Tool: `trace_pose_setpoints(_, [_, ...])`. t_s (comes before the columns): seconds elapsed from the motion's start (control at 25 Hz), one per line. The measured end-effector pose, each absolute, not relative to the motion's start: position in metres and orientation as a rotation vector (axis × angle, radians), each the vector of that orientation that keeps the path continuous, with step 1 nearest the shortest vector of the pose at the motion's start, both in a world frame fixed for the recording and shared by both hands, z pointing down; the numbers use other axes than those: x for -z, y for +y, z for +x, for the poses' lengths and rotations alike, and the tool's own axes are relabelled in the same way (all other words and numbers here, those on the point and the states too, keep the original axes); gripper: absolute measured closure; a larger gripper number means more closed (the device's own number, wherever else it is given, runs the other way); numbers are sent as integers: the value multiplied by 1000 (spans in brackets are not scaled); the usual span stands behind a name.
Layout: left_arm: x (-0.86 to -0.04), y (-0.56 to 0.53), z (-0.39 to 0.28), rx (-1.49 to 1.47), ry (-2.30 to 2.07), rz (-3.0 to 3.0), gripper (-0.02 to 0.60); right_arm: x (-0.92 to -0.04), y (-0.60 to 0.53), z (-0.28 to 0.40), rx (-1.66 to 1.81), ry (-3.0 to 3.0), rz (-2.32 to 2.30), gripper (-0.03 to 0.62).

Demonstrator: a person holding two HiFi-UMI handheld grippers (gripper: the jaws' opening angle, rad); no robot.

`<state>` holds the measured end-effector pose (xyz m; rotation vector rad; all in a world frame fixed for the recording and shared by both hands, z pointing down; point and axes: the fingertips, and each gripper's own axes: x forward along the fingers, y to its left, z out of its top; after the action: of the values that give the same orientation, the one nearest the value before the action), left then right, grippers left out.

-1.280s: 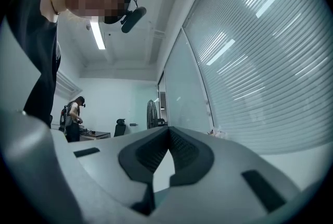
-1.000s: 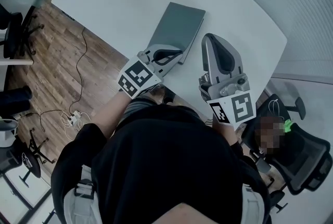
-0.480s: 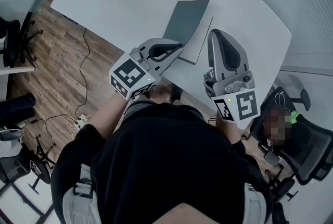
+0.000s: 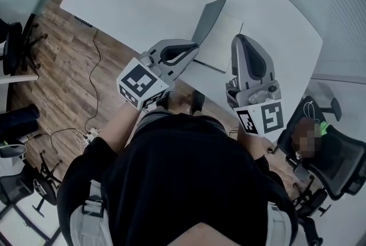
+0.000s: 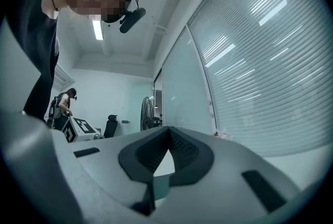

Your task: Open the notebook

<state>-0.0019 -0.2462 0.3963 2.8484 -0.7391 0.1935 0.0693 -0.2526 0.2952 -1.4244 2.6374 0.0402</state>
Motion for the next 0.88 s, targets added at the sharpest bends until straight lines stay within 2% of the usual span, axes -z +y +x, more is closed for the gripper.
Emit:
trace_pose_setpoints(0.2, [-397, -256, -37, -182, -773, 2839, 566, -296, -259, 40, -39, 2650, -1431, 589])
trace_pose_setpoints(0.88, [-416, -266, -65, -213, -889, 2761, 565, -300, -245, 44, -37, 2632, -1465, 589])
